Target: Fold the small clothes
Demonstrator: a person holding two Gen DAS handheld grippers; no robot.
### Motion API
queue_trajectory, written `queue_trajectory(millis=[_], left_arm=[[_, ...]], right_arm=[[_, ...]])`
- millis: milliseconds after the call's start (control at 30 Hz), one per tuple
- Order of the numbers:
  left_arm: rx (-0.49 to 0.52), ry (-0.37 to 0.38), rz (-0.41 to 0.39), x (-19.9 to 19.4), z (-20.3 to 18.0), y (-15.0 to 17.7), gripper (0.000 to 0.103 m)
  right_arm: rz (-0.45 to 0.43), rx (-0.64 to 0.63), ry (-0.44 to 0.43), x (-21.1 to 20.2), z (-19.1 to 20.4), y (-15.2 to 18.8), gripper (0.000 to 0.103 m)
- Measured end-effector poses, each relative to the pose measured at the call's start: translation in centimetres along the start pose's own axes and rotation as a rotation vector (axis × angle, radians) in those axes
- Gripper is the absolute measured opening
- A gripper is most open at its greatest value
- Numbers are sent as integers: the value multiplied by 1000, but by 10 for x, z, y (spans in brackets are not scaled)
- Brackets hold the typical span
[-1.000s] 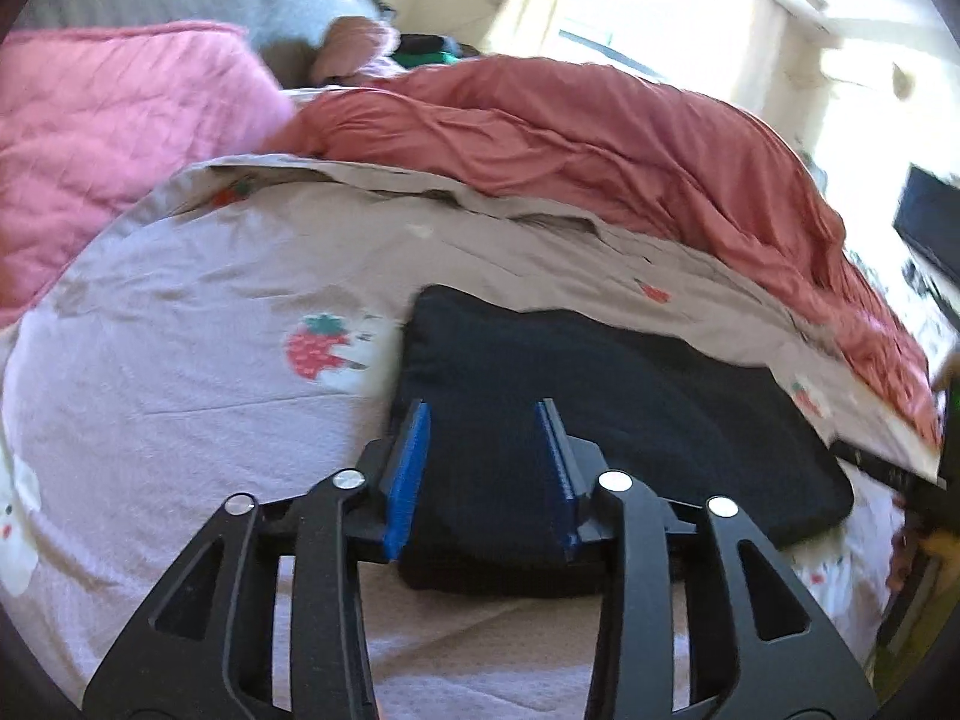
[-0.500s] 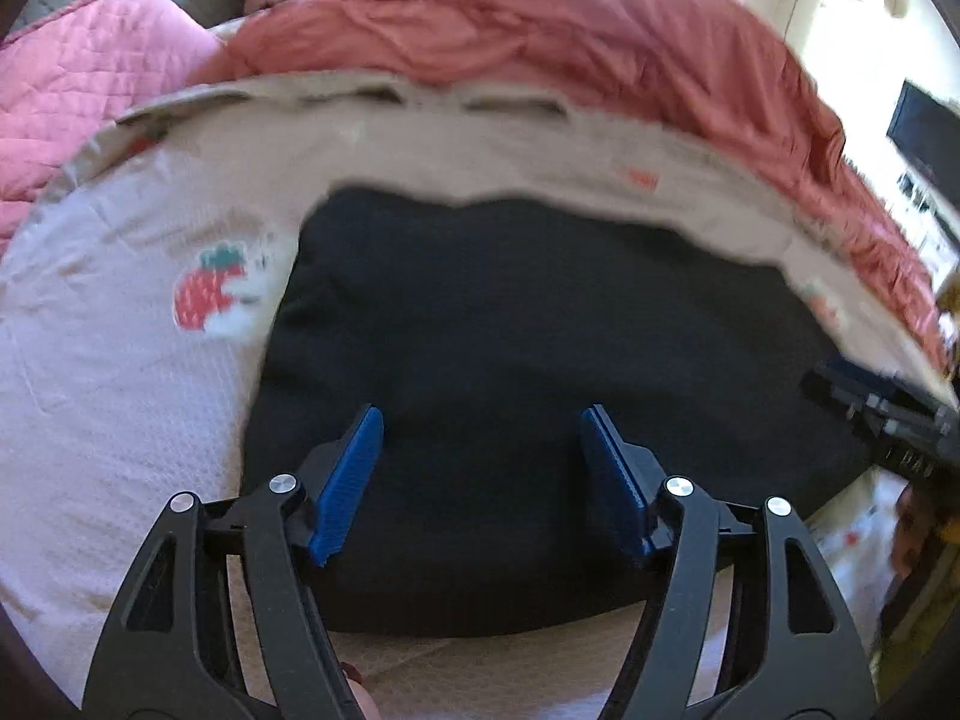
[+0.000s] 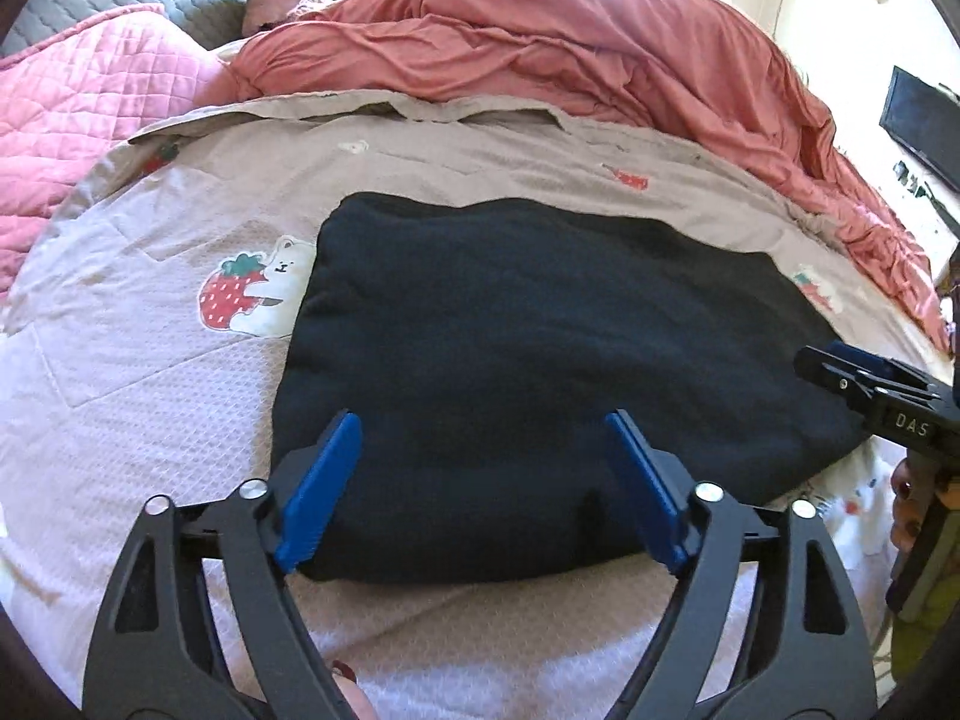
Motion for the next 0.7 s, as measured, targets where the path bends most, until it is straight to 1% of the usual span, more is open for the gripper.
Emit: queue_trajectory(millis=[33, 100, 133, 167, 200, 267, 300, 533, 700], left_arm=[[-4, 1, -5, -2, 1, 0, 79], [-10, 2, -16, -6, 1, -1, 83], [-12, 0, -22, -7, 1, -2, 84], [-13, -1, -26, -9, 1, -2, 89], [-14, -4, -32, -10, 1, -3, 90], [-16, -8, -36, -12, 1, -3, 91], [-17, -10, -39, -13, 2, -4, 93], [-38, -24, -56, -22, 9, -5, 93], [-69, -25, -61, -28, 17, -4, 93]], right_arm=[[-4, 3, -1, -3, 0, 0, 85], [-19, 10, -4, -9, -1, -1, 89], [-23, 12, -8, -12, -1, -1, 89], [-28, 12, -10, -15, -1, -1, 89], [-33, 12, -9, -17, -1, -1, 90], [-47, 10, -8, -23, 1, -3, 93], [-54, 12, -7, -25, 1, -3, 94], [-80, 19, -7, -38, 2, -4, 98], [-93, 11, -6, -44, 7, -5, 98]])
Point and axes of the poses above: each gripper's, at about its wrist camera, not at the fingertips, and x roughly the way its jaws point, z to its left, y to its underside, the point moved 5 cm from there along x, roughly the way its jaws point, and after that the axes turned 1 degree about z, right-handed, at the moved point
